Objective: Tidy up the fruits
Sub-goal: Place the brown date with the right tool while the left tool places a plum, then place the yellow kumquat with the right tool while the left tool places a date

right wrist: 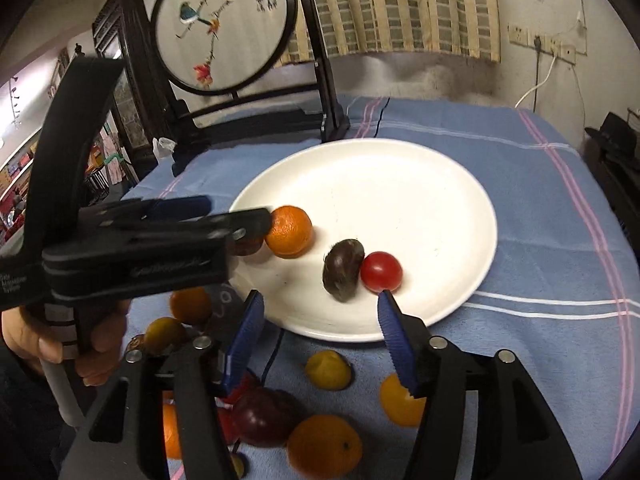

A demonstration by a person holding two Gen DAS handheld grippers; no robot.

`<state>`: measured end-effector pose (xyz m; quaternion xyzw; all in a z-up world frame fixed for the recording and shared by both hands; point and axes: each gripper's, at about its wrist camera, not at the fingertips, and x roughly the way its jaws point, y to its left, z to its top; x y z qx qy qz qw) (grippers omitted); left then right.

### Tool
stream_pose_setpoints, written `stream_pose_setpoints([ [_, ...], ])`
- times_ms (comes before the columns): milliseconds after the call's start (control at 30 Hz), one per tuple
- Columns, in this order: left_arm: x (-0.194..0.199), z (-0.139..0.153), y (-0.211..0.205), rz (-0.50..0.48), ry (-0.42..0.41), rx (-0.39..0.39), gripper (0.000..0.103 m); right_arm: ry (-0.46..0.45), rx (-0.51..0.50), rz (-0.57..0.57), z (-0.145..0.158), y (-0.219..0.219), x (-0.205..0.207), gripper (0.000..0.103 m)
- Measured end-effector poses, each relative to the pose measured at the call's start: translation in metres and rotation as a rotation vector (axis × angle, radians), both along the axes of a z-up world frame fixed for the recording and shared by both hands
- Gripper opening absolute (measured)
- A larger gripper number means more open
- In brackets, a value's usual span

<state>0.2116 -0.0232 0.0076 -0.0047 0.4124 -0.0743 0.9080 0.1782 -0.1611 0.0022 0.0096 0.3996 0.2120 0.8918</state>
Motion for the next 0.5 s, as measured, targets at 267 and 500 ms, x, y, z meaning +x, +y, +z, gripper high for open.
stream_pose_setpoints([
  [267,-0.066,0.000,0.037,0.034,-0.005,-0.029,0.088,0.000,0.001,-0.043,-0.004,-0.023,-0.038,0.064],
  [500,-0.102,-0.018,0.065,0.073,0.014,0.016,0.093,0.034,0.033,-0.100,-0.018,-0.045,-0.069,0.071],
])
